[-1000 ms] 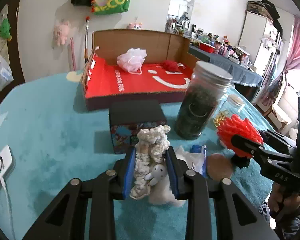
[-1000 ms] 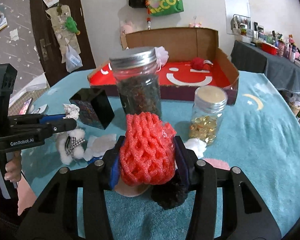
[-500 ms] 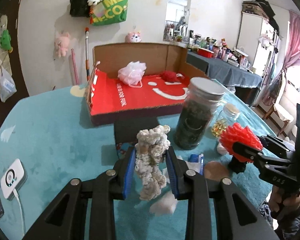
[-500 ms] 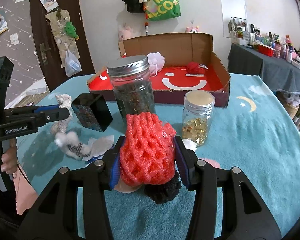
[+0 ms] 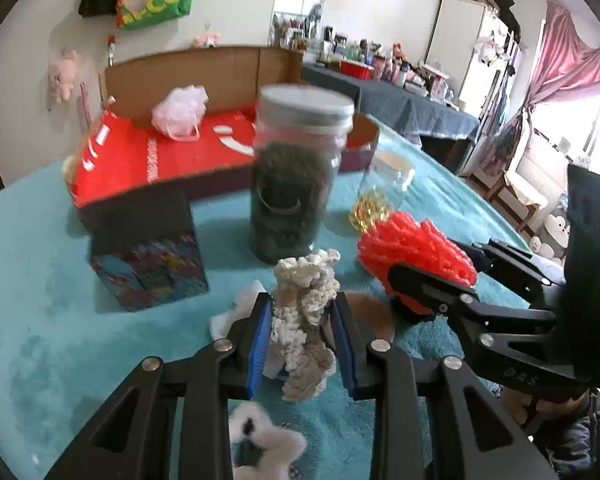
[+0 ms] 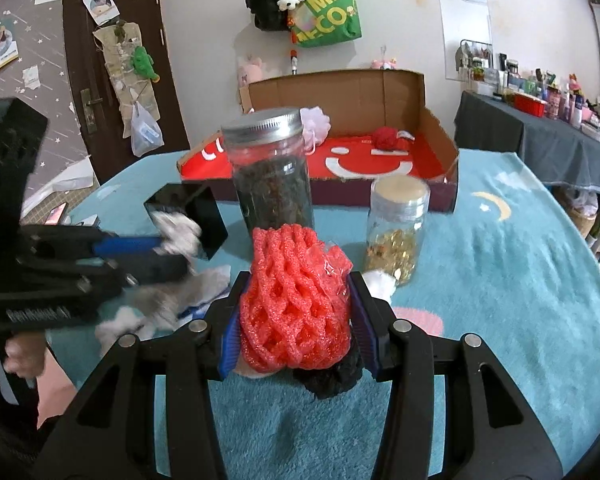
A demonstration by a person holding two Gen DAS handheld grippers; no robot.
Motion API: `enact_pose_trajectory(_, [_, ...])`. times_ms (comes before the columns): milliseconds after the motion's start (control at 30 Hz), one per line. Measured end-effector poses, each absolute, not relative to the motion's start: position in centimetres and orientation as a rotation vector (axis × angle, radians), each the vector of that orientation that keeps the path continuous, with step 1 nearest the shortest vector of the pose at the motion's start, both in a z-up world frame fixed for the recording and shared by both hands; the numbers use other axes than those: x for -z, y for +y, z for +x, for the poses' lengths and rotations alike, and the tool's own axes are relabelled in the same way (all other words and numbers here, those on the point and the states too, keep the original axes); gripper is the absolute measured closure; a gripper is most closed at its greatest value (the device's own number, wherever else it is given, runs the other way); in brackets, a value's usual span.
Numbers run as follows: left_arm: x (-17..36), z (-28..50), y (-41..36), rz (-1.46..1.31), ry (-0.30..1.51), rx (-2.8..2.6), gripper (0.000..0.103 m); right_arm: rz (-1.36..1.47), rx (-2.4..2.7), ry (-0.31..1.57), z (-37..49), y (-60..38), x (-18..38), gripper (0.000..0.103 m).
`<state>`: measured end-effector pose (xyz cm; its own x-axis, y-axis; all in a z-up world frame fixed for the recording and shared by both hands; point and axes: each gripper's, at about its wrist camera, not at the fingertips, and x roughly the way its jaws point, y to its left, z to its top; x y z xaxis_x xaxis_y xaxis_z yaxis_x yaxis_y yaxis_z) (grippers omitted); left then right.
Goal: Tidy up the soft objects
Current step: 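Lift both held items and carry them over the box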
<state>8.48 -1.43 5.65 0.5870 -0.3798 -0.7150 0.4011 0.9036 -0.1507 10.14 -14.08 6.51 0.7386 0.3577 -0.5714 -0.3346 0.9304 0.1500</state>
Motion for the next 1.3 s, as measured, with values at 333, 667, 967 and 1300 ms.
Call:
enact_pose_trajectory(333, [-5.2,8.7,-1.6,0.009,0.834,0.459,0.071,0.029,-0.384,0.624,9.9,-13.9,-6.3,0.058])
enact_pose_trajectory(667, [-5.8,8.6,0.0,-0.014,0.817,0.432,0.072,0.038,-0.371,0.603,9.6,-14.5,-7.0,0.058])
enact_pose_trajectory(967, [-6.3,8.4,2.5,-0.058,0.815,0.392,0.072,0.074,-0.357,0.599,9.5,-16.0,-7.5,0.058])
enact_pose_trajectory(1300, [-6.0,8.2,6.8,-0.091,0.832,0.291,0.072,0.136,-0.314,0.626,10.0,-19.1,-7.6,0.058])
